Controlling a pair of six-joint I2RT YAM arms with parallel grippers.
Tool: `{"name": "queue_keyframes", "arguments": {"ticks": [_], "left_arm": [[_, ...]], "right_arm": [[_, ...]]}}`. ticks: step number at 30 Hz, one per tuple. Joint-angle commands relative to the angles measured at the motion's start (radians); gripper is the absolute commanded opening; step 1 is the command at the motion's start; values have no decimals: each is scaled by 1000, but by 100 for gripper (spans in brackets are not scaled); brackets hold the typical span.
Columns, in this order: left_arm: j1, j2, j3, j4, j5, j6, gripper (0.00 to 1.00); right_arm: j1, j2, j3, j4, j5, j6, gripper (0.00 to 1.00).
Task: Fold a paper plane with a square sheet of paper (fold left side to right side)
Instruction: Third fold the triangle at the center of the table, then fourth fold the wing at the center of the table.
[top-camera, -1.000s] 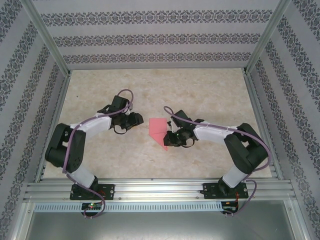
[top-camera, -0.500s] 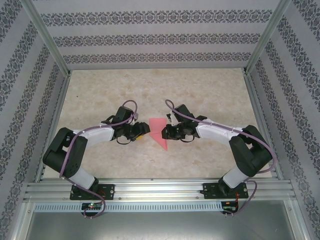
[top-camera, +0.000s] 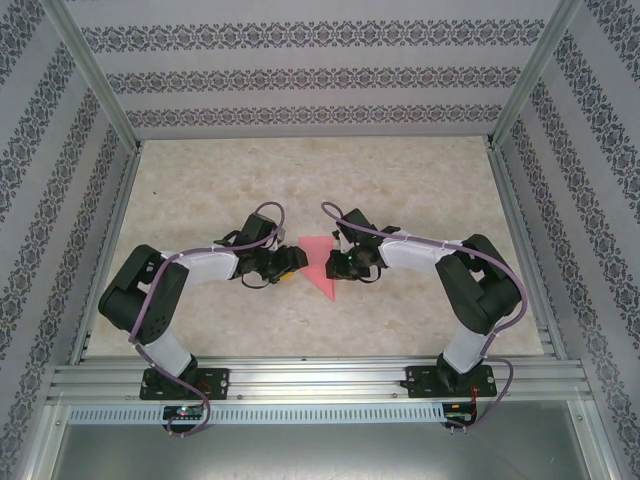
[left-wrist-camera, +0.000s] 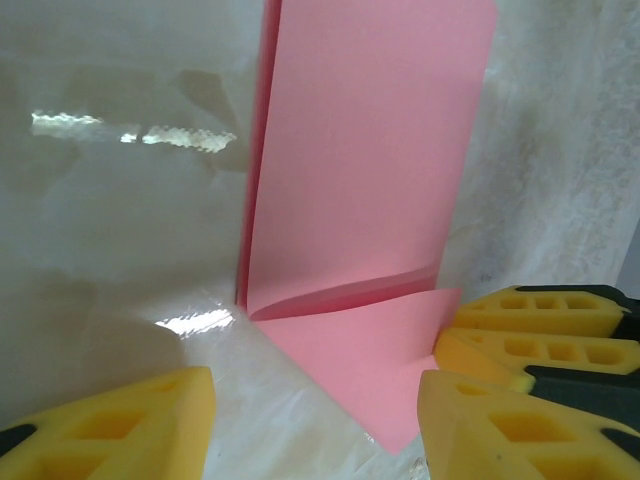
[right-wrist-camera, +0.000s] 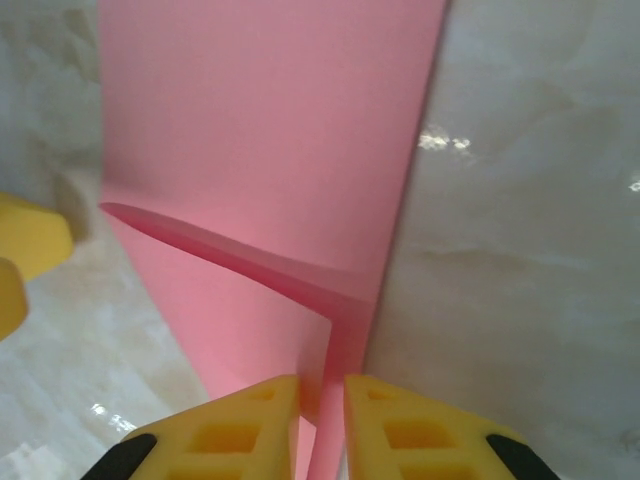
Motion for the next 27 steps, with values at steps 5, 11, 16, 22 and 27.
{"name": "queue_keyframes", "arguments": {"ticks": [5,11,16,22,27], "left_arm": [[-24,31,47,20,5,-10,57],[-38,53,74,20,4,-11,54],[-45,75,93,21,2,-11,46],[-49,58,100,-15,-24,-1,50],[-49,2,105,-115,-101,28,55]], "right_arm": [[-10,18,26,-26,51,-20,20],[-10,26,26,-23,45,-21,20],[-10,32,25,-23,44,-21,20],[-10,35,24,-31,59,-20,18],[-10,38,24,-33,62,-21,18]]}}
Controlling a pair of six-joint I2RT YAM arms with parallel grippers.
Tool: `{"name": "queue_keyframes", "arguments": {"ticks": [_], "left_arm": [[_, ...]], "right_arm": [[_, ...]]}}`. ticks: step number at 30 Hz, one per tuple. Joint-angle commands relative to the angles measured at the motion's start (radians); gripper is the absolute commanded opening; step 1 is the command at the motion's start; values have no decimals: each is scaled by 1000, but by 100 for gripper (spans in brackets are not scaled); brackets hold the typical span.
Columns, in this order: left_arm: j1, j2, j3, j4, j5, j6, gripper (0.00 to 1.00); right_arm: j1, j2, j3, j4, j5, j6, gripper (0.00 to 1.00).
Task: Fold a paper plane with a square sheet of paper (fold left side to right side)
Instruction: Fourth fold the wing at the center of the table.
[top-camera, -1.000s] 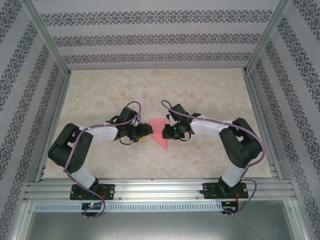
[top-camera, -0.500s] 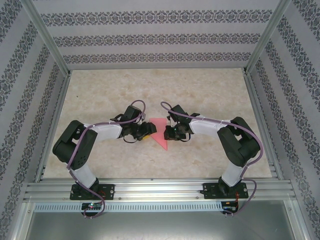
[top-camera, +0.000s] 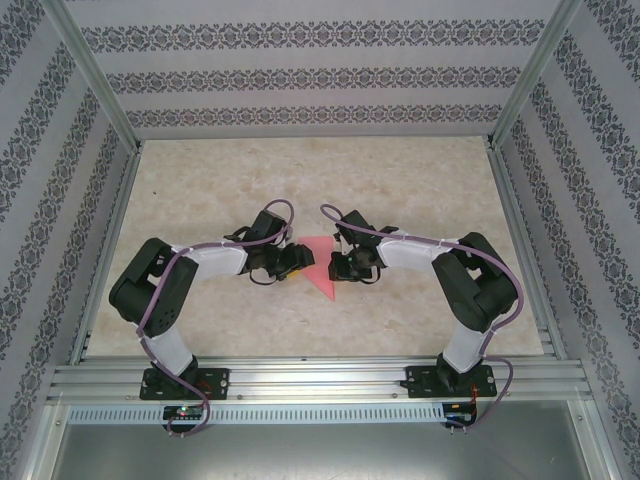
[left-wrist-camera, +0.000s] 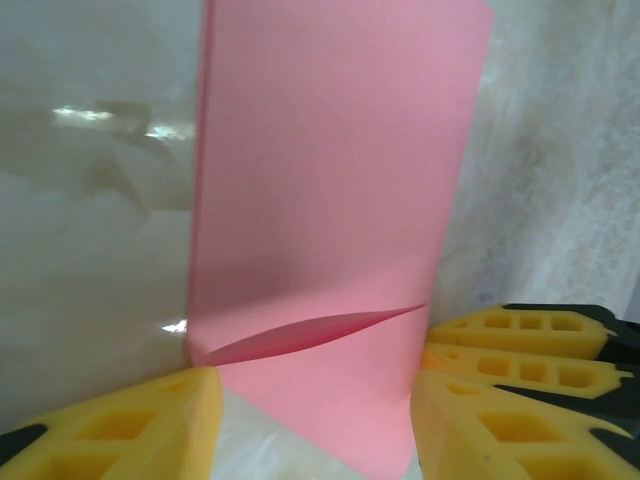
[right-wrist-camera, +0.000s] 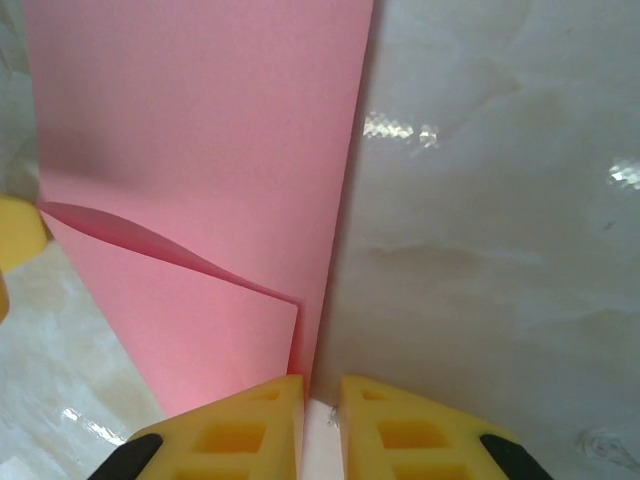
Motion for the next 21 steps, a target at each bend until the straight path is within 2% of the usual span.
{"name": "queue_keyframes", "arguments": {"ticks": [1,13,21], "left_arm": [[-15,-57,32,-81,-64,33,55],[-15,-7,46,-49,-28,24,54],[-15,-13,38,-51,-33,25,54]], "right_arm": [[-9,19,21,-13,27,-16,18],[-9,19,17,-11,27,-13,18],[-18,-53,-6,58,-55,8,20]]}}
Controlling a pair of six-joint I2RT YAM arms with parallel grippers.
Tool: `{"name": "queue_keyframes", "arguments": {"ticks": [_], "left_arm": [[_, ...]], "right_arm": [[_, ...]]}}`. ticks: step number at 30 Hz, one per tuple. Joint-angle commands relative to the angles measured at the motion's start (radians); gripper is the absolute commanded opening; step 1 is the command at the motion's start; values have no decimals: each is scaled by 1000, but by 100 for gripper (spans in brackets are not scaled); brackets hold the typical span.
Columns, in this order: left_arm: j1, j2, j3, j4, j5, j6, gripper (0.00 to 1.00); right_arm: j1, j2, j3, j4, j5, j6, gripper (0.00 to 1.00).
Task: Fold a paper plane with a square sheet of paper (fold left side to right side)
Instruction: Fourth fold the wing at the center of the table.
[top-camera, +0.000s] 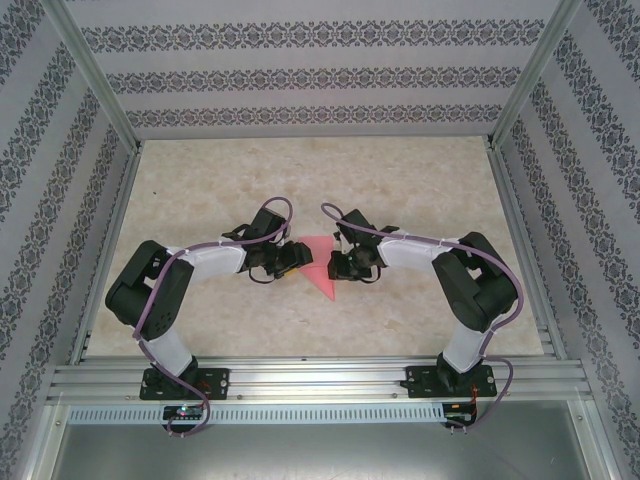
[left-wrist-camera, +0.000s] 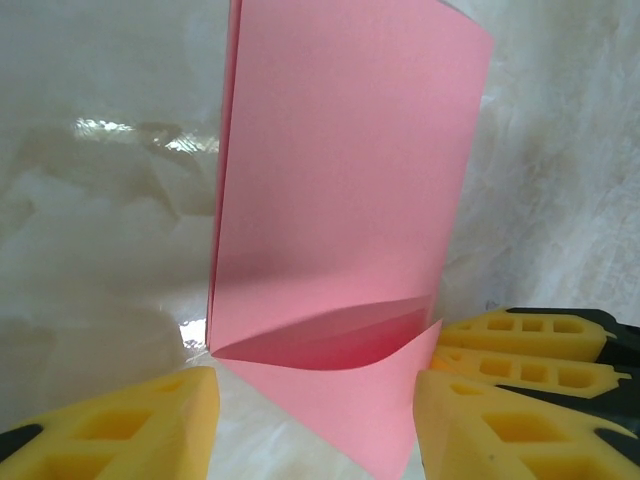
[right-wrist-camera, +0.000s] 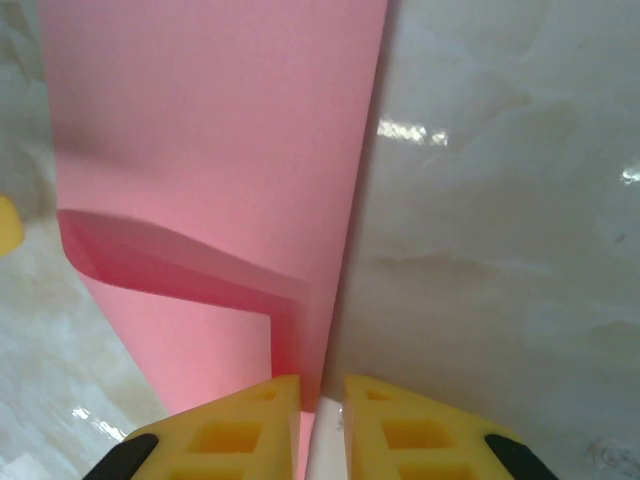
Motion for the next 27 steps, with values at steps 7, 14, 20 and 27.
{"name": "queue_keyframes", "arguments": {"ticks": [7,14,20,27], "left_arm": [[-16,6,20,1,3,12,54],[-16,8,20,3,6,14,53],[-16,12,22,3,6,15,51],[-16,14,22,5,4,15,51]], "right_arm": [[-11,-94,-6,57,-83,10,23],[-10,-115,-14,89,-116,14,30],[-10,-167,-33,106,-110,16,41],[-5,-166,-47,122,-132,-4,49]]}}
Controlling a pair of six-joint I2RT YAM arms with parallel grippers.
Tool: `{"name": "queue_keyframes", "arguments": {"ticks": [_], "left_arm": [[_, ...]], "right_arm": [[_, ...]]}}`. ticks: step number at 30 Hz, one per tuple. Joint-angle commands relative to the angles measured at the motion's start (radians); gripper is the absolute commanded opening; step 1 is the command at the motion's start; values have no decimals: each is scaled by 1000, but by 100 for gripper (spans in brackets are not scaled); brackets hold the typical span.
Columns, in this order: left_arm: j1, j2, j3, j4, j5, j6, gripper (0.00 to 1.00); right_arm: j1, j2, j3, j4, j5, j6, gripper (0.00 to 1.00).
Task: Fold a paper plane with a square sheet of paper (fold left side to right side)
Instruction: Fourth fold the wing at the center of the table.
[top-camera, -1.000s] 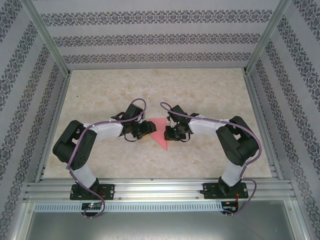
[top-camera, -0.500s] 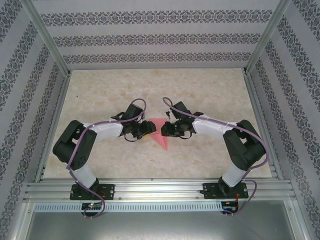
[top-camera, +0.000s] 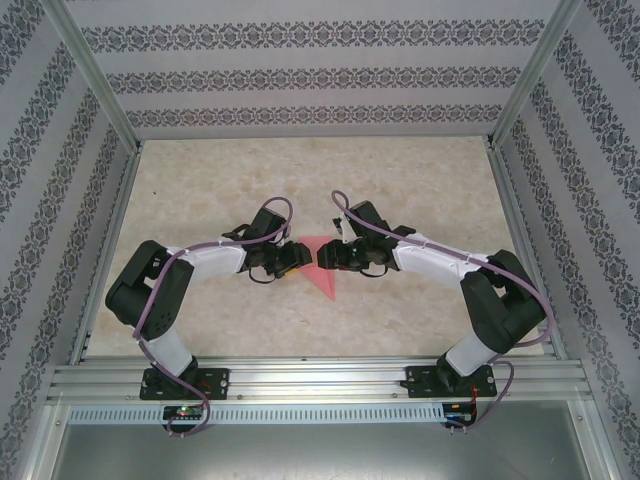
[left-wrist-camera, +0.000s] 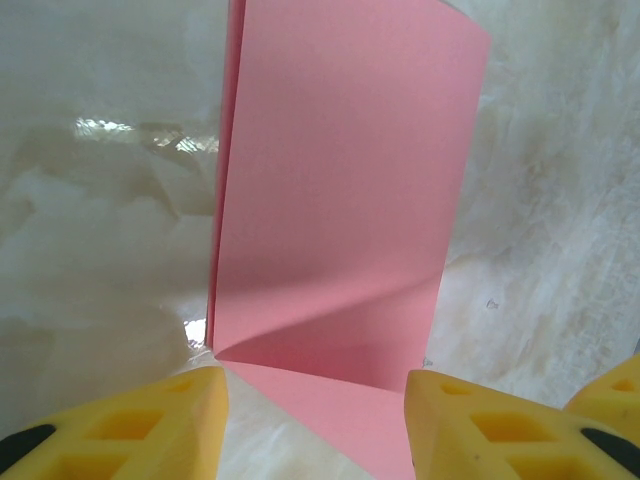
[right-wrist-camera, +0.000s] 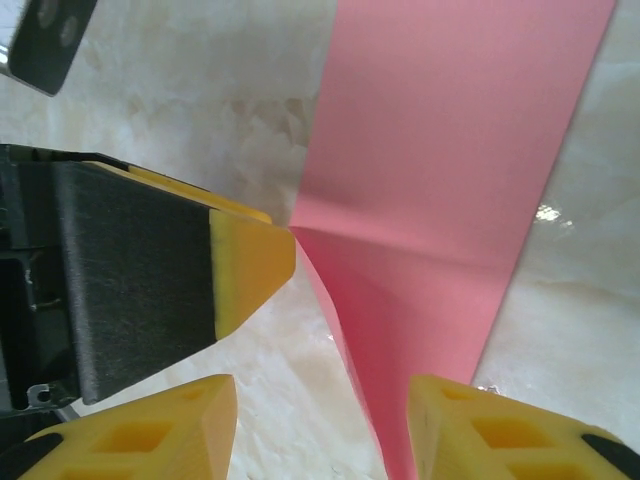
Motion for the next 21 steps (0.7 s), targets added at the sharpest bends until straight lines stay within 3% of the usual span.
{"name": "queue_keyframes", "arguments": {"ticks": [1,10,15,21], "left_arm": [[-17,13,22,3,4,15,51],[-17,7,27,-10,3,21,52],[-16,5,28,-12,1,21,53],[-17,-14,25,-13,-1,21,56]], "right_arm": [[3,13,-7,25,-28,-20,49],[20,101,29,3,-2,-35,43],[19,97,22,3,2,-39,19],[5,99,16,-13,20,-43,0]]}}
